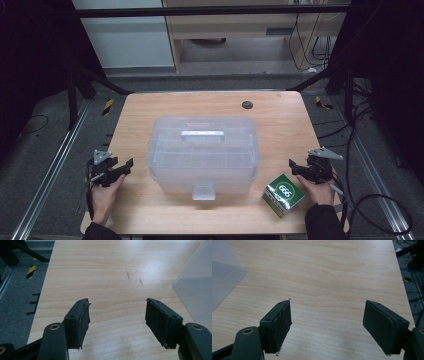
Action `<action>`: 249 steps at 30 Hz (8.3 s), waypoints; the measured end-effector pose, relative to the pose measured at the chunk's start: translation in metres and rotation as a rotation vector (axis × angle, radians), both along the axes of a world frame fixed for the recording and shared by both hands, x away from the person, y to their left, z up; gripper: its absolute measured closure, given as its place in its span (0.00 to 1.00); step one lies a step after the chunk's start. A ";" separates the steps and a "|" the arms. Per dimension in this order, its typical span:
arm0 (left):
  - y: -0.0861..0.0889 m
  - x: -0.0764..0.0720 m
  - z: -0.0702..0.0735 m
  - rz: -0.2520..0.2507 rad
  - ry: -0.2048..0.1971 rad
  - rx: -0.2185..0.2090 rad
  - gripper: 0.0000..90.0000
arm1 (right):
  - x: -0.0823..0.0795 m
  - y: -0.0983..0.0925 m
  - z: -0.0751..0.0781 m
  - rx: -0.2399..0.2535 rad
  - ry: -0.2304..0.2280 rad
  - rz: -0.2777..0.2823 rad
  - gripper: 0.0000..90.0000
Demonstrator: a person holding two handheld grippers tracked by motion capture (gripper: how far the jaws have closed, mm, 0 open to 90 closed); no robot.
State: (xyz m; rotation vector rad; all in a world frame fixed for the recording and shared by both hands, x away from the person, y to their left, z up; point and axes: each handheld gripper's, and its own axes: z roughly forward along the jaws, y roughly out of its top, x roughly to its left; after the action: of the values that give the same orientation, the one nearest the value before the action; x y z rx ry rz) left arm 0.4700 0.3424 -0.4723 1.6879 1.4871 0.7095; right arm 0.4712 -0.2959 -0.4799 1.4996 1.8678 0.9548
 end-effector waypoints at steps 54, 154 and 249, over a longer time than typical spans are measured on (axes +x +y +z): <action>-0.017 -0.015 0.129 -0.346 -0.236 0.028 0.36 | -0.015 0.019 0.031 -0.029 -0.051 0.137 0.26; -0.202 0.019 0.191 -1.039 -0.073 0.771 0.62 | -0.013 0.035 0.038 -0.039 0.024 0.231 0.34; -0.228 0.055 0.204 -0.793 -0.172 0.958 0.78 | -0.050 0.078 0.071 0.184 0.002 0.475 1.00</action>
State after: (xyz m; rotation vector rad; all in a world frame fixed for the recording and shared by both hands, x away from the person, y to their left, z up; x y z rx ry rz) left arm 0.5251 0.1141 -0.2682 2.5680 0.2026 1.1358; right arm 0.4215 -0.2182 -0.4086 1.1674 2.2396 1.3691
